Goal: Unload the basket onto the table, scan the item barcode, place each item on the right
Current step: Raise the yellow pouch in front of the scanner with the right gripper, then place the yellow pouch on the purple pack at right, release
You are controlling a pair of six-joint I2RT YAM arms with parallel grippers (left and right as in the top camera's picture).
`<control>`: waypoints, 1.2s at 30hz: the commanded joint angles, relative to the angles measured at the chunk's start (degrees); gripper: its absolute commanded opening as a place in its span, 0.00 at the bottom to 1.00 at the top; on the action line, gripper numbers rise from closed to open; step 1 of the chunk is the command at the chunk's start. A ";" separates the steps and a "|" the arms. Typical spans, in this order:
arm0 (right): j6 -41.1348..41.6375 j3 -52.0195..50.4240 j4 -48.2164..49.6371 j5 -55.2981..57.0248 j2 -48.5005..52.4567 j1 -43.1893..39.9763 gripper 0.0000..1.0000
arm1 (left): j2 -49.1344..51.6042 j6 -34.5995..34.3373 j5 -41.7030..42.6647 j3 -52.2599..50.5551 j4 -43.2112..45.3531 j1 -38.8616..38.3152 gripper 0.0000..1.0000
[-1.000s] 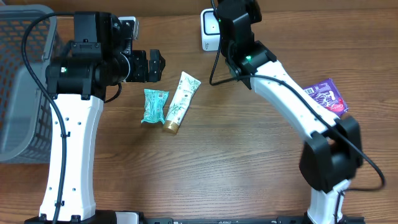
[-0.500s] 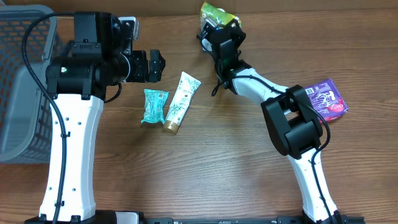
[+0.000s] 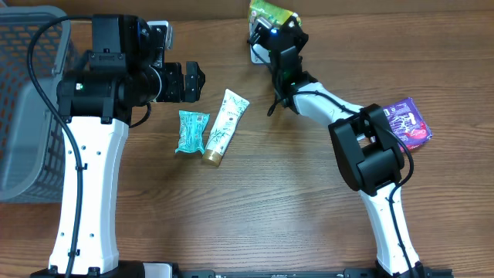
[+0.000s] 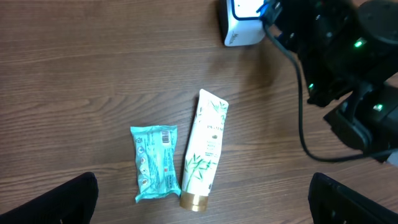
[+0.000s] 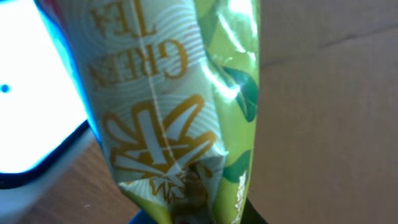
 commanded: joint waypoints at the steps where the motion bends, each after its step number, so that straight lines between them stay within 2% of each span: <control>1: 0.83 1.27 3.34 -1.53 -1.97 -1.92 0.04 | 0.31 -0.79 0.37 0.63 0.09 -0.04 1.00; 9: 0.85 1.27 3.32 -4.37 -1.90 -2.43 0.04 | 0.35 -0.79 0.26 0.61 0.07 -0.04 1.00; 18: -1.44 1.27 3.32 -2.67 -1.92 -2.03 0.04 | 0.35 -0.79 0.26 0.61 0.07 -0.04 1.00; 25: 0.09 1.27 -0.94 -1.05 -8.85 -0.59 0.04 | 0.35 -0.79 0.26 0.61 0.04 -0.04 1.00; 29: 11.96 1.27 -15.19 -1.01 -18.84 0.13 0.04 | 0.35 -0.79 0.26 0.61 0.04 -0.04 1.00; 32: 31.80 1.27 -30.91 1.31 -28.70 1.55 0.04 | 0.35 -0.79 0.26 0.61 0.07 -0.04 1.00; 35: 57.44 1.27 -49.53 1.55 -37.75 2.43 0.04 | 0.35 -0.79 0.26 0.63 0.07 -0.07 1.00; 36: 68.63 1.27 -58.16 -0.15 -40.89 2.40 0.04 | 0.35 -0.79 0.26 0.63 0.04 -0.07 1.00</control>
